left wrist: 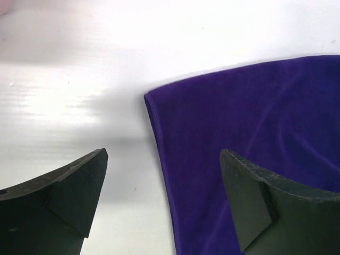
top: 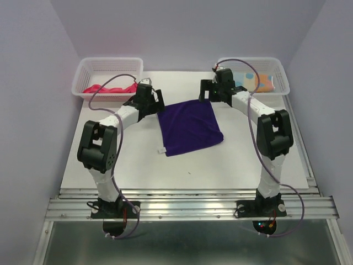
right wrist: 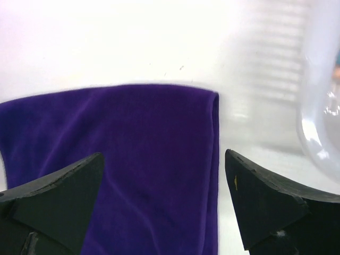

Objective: Fold and stack the towels
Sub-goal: Fold the towel

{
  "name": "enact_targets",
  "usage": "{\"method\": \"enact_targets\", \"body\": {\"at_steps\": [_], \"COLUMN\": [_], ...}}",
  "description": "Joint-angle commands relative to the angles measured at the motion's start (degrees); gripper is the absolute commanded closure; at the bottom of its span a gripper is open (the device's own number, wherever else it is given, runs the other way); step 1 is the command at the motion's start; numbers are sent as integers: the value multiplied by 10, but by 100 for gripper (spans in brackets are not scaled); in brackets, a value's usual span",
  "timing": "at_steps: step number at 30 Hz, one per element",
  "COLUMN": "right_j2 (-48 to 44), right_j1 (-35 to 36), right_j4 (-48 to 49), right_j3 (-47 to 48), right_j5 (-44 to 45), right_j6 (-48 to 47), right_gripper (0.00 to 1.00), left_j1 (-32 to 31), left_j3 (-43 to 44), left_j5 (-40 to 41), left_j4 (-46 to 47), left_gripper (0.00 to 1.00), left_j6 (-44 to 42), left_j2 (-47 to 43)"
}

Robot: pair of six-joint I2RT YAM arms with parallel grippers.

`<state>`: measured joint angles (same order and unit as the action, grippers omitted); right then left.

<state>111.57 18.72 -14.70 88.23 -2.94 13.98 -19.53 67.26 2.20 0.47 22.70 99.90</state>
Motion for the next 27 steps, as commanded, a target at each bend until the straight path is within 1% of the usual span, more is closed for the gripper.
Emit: {"method": "enact_targets", "body": {"at_steps": [1, 2, 3, 4, 6, 8, 10, 11, 13, 14, 16, 17, 18, 20, 23, 25, 27], "right_j2": [85, 100, 114, 144, 171, 195, 202, 205, 208, 208, 209, 208, 210, 210, 208, 207, 203], "right_j1": [4, 4, 4, 4, 4, 4, 4, 4, 4, 4, 4, 4, 4, 4, 4, 4, 4], "right_j4": [-39, -46, -52, -62, -79, -89, -87, -85, -83, -82, -77, -73, -73, -74, -74, -75, -80], "right_j3": [118, 139, 156, 193, 226, 252, 254, 249, 245, 241, 232, 229, 229, 228, 221, 219, 213], "right_j5": [18, 26, 26, 44, 50, 56, 64, 62, 58, 58, 58, 59, 64, 66, 67, 66, 67], "right_j6": [-28, -28, -28, -28, -31, -31, -30, -31, -31, -30, -30, -30, -29, -29, -26, -25, -21], "right_gripper": [0, 0, 0, 0, 0, 0, 4, 8, 12, 13, 16, 19, 21, 23, 25, 25, 30], "left_j1": [0, 3, 5, 9, 13, 16, 20, 21, 25, 26, 31, 32, 33, 36, 36, 36, 36], "left_j3": [89, 102, 113, 137, 157, 173, 181, 183, 191, 194, 198, 200, 200, 200, 191, 190, 189], "left_j5": [-12, -8, -5, 3, 3, 1, -3, -5, -9, -10, -15, -18, -19, -42, -69, -76, -83], "left_j4": [-35, -42, -46, -58, -68, -71, -71, -68, -68, -69, -70, -69, -68, -64, -50, -46, -44], "left_gripper": [1, 1, 3, 7, 10, 17, 21, 22, 25, 30, 35, 41, 43, 52, 55, 55, 62], "left_j6": [-32, -33, -33, -29, -30, -28, -28, -28, -28, -28, -27, -27, -27, -27, -25, -23, -21], "left_j2": [58, 84, 96, 119, 137, 151, 167, 177, 187, 194, 200, 202, 205, 209, 210, 211, 214]}}
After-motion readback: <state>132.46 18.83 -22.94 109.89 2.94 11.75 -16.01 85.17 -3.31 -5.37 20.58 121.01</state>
